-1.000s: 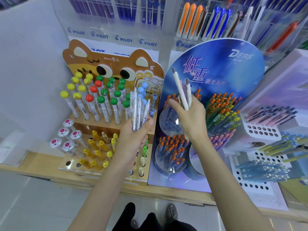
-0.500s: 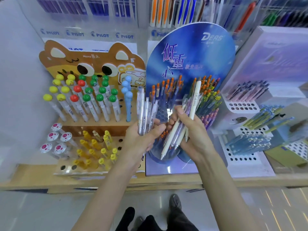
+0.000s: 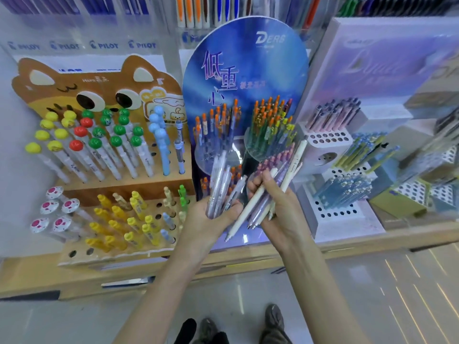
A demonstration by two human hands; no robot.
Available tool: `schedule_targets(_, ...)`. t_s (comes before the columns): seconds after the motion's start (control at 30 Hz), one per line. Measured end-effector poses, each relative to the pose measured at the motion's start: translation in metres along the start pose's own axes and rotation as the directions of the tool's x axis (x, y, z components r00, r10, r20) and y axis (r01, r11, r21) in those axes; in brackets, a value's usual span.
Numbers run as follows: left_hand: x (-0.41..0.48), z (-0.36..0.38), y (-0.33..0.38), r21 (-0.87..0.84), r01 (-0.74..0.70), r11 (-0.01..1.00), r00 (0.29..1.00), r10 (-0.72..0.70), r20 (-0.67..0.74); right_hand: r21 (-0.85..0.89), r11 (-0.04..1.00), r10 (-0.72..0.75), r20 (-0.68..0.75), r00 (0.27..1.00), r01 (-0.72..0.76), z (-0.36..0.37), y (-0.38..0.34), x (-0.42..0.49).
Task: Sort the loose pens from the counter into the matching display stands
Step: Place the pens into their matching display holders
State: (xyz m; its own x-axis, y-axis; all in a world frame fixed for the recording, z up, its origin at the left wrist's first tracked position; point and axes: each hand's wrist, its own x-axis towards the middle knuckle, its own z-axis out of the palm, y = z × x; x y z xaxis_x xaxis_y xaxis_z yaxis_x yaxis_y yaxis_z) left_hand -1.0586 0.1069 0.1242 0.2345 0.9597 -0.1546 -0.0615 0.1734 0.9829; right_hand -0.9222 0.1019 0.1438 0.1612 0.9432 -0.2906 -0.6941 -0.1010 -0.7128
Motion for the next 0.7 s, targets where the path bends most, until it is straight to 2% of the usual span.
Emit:
schedule_targets(0.17,-0.002,0.034,0.003,0.001,-0.036,0.999,0.997,0.036,0.072,-0.021,1.000,-0.006,0.014,1.000,0.006,-0.016,-0.016,0.001)
schedule_targets(0.37,-0.003,0.079,-0.003,-0.020,-0.012,1.000,1.000,0.012,0.006,-0.105,0.994,0.041,0.033,0.999,-0.037,-0.058,-0.042,0.005)
schedule_targets(0.53,0.006,0.117,-0.015,-0.051,0.060,0.997,0.996,-0.063,-0.070,-0.090,0.995,0.039,0.005,0.999,-0.038,-0.097,-0.071,0.007)
schedule_targets(0.63,0.010,0.145,-0.017,-0.081,0.085,0.993,0.990,-0.093,-0.106,-0.197,0.980,0.009,-0.064,0.998,-0.022,-0.126,-0.094,0.009)
schedule_targets(0.7,0.012,0.165,-0.018,-0.094,0.102,0.990,0.990,-0.110,-0.085,-0.257,0.966,-0.036,-0.037,0.999,0.025,-0.145,-0.110,0.010)
